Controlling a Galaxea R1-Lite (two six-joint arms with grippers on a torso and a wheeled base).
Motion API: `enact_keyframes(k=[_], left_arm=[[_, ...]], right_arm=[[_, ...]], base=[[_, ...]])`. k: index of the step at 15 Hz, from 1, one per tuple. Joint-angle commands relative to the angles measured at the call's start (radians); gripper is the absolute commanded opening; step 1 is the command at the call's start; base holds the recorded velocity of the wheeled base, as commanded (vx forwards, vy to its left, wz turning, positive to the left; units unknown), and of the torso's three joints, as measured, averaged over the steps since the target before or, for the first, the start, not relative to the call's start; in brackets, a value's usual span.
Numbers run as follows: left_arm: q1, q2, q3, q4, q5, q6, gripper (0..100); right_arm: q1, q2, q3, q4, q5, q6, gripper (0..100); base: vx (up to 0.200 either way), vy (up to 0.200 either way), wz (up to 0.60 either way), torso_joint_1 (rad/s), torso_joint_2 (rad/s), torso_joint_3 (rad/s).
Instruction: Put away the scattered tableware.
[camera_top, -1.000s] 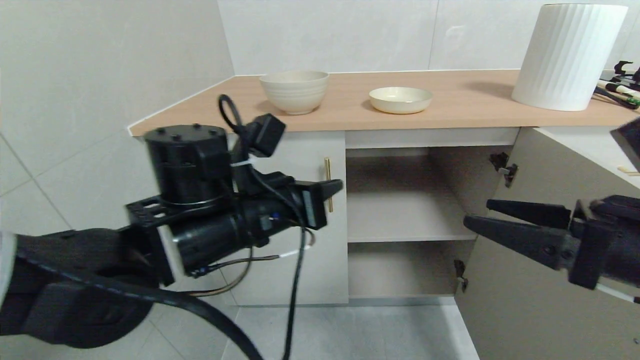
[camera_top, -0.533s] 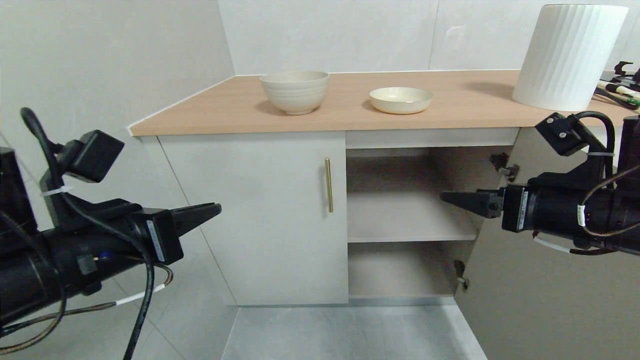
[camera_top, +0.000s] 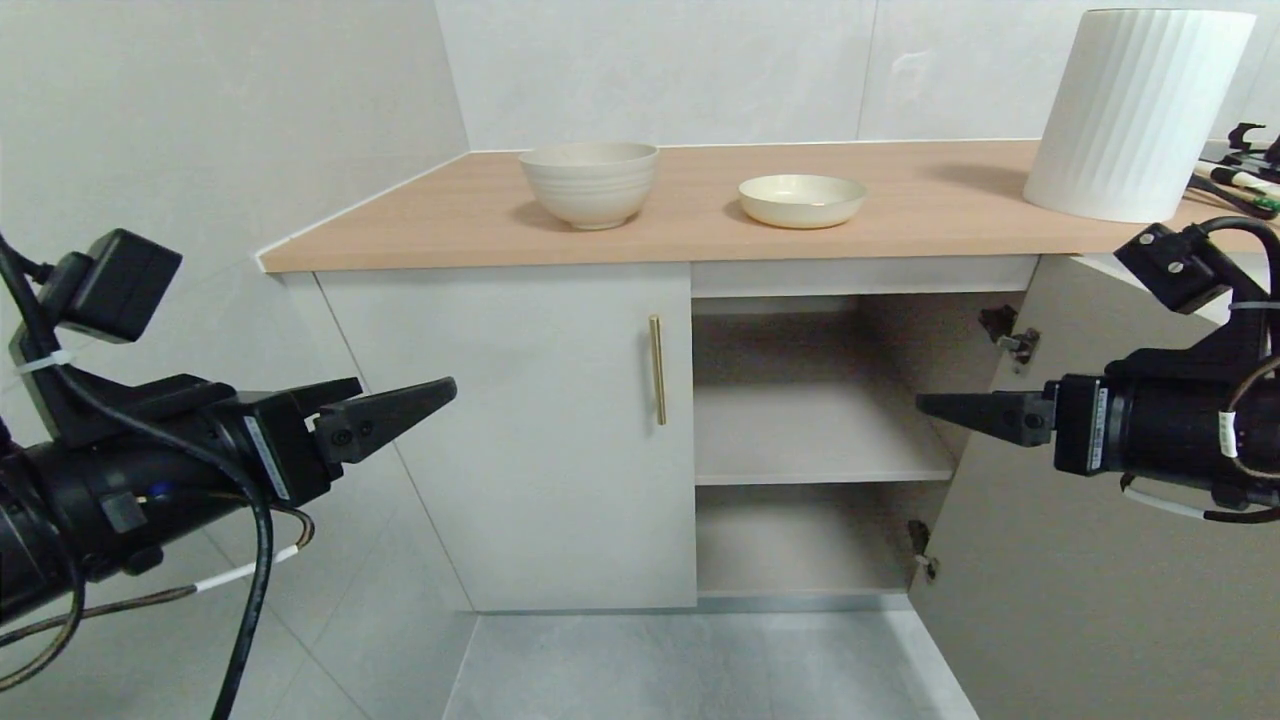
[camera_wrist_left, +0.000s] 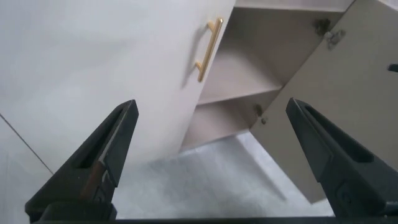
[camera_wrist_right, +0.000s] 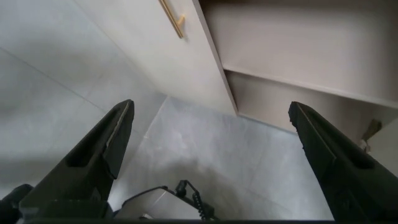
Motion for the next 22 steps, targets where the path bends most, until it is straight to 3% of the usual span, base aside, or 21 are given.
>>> enact_keyframes(k=[1,5,13,22], left_arm=[[0.0,0.024,0.005,-0.005,0.0,0.0,100],[-0.002,0.004,0.029,-0.005,-0.001,0.017,100],[-0.002,-0.008,0.029,0.002,-0.011,0.018,100],[0.003,-0.02,0.02,0.012,-0.011,0.012,100]], right_arm=[[0.004,-0.025,-0.008,0.002,0.001,0.0,100],[0.013,-0.023,-0.006,0.002,0.001,0.0,100],[0.027,-0.028,-0.003,0.002,0.001,0.0,100],[0.034,-0.045,-0.002,0.002,0.001,-0.001,100]], base=[[0.0,0.0,0.0,0.0,0.0,0.0],[0.0,0.0,0.0,0.0,0.0,0.0],[0.0,0.0,0.0,0.0,0.0,0.0],[0.2,0.0,0.0,0.001,0.0,0.002]])
